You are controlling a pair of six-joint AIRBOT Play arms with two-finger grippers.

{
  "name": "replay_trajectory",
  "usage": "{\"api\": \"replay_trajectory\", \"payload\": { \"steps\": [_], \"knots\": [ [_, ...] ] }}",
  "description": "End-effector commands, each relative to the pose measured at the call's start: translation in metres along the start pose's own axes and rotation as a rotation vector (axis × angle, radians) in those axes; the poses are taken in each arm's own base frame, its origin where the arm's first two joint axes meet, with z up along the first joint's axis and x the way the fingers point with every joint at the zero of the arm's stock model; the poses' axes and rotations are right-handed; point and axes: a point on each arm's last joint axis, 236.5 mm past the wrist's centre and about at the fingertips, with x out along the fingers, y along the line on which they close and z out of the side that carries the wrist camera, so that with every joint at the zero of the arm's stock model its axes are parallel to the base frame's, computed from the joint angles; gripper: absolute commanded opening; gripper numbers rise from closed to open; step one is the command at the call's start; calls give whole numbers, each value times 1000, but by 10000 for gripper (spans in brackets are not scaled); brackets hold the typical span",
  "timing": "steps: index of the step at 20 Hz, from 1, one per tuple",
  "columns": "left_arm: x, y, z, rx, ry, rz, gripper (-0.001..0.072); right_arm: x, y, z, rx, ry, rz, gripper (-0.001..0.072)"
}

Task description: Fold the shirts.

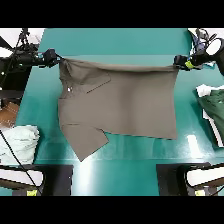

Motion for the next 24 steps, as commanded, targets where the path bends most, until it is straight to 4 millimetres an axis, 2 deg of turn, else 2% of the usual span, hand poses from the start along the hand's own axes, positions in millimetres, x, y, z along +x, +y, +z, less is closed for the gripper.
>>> {"api": "replay_trajectory", "payload": {
  "steps": [1, 4, 8, 11, 13, 16, 17, 18, 19, 20, 23, 24],
  "knots": [
    [2, 5, -14, 54, 57, 7, 27, 0, 2, -7, -11, 33, -6, 18],
    [-4, 16, -52, 120, 224, 43, 27, 2, -1, -59, -65, 235, -25, 18],
    [-28, 61, -101, 155, 463, 221, 27, 18, -4, -129, -77, 443, -43, 17],
    [-40, 76, -121, 173, 560, 274, 27, 29, 0, -160, -95, 507, -46, 17],
    [-39, 80, -134, 155, 586, 272, 28, 31, 5, -168, -111, 524, -43, 18],
    [-40, 85, -156, 122, 640, 265, 28, 29, 12, -168, -125, 519, -37, 21],
    [-42, 84, -161, 116, 662, 262, 93, 26, 13, -168, -126, 520, -35, 23],
    [-44, 84, -163, 92, 670, 268, 352, 21, 13, -168, -127, 522, -35, 46],
    [-47, 85, -166, 61, 680, 285, 547, 15, 12, -167, -128, 523, -36, 280],
    [-51, 87, -168, 37, 694, 309, 550, 8, 11, -165, -139, 522, -25, 475],
    [-68, 89, -167, 2, 702, 378, 550, -25, 2, -151, -126, 475, -21, 472],
    [-74, 84, -163, 3, 688, 384, 550, -40, -1, -144, -115, 449, -20, 442]
  ]
}}
